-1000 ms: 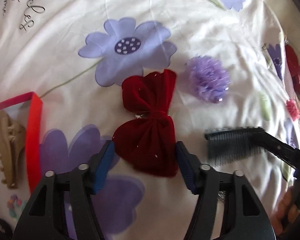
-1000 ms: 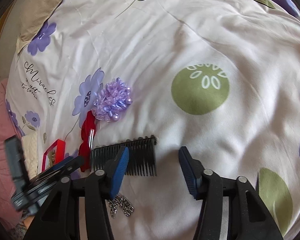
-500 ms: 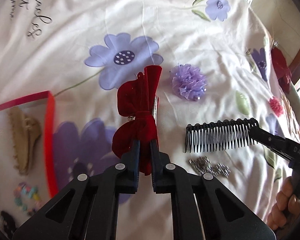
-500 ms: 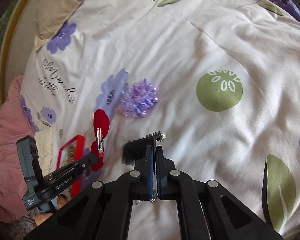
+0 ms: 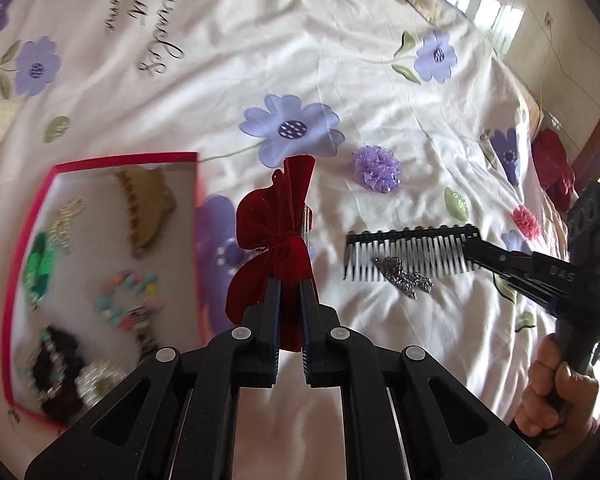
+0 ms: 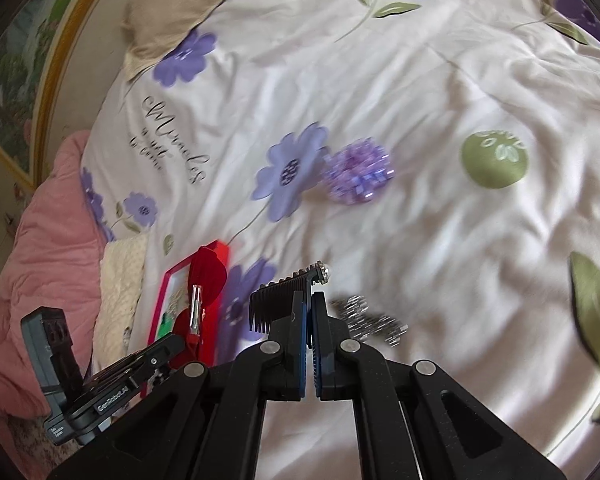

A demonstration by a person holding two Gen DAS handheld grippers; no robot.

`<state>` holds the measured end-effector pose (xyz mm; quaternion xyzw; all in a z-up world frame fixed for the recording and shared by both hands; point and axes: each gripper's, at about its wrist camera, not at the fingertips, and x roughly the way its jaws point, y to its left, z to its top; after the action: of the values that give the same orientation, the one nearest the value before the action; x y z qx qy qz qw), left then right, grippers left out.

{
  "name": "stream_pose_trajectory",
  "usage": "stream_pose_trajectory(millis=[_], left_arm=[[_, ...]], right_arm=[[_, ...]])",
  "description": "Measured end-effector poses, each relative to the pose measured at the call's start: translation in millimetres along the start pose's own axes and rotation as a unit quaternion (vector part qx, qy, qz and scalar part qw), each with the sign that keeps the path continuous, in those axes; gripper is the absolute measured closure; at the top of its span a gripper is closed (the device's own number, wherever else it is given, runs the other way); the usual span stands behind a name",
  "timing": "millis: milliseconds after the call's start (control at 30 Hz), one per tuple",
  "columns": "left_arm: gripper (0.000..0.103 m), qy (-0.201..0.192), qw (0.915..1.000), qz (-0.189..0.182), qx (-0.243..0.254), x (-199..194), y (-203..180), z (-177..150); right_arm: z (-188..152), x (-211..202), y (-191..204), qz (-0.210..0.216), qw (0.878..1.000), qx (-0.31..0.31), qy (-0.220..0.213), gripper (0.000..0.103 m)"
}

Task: Organize jewelry
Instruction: 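Carry the bow and comb into the red box and open both tools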

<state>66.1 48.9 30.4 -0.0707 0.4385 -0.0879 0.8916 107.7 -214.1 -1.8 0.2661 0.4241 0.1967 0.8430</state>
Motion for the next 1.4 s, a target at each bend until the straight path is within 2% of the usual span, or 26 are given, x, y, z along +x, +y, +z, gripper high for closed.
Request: stream_pose_trajectory(millis=[300,733,1000,1400], left_arm=[[0.096,-0.024,0.9988,0.02,-0.037,-42,43,-22],[0.096,-0.037,0.9923,0.065,-0.099,-67,115,-41],[0.096,-0.028,0.9895,0.074,-0.121,-58,148,-37],[0.097,-0.017,0.9887,0.107,-0.104,-28,172,-14]], right_arm=[[-19,13,45,0.039,0.999,-0.027,0.021,0.101],[-36,56,113,0.079,0.993,-0.068,0.053,0.101],[-38,91,136,0.093,0.992,-0.058,0.063,0.101],[-43,138,153,0.083,0.992,-0.066,0.074,0.101]])
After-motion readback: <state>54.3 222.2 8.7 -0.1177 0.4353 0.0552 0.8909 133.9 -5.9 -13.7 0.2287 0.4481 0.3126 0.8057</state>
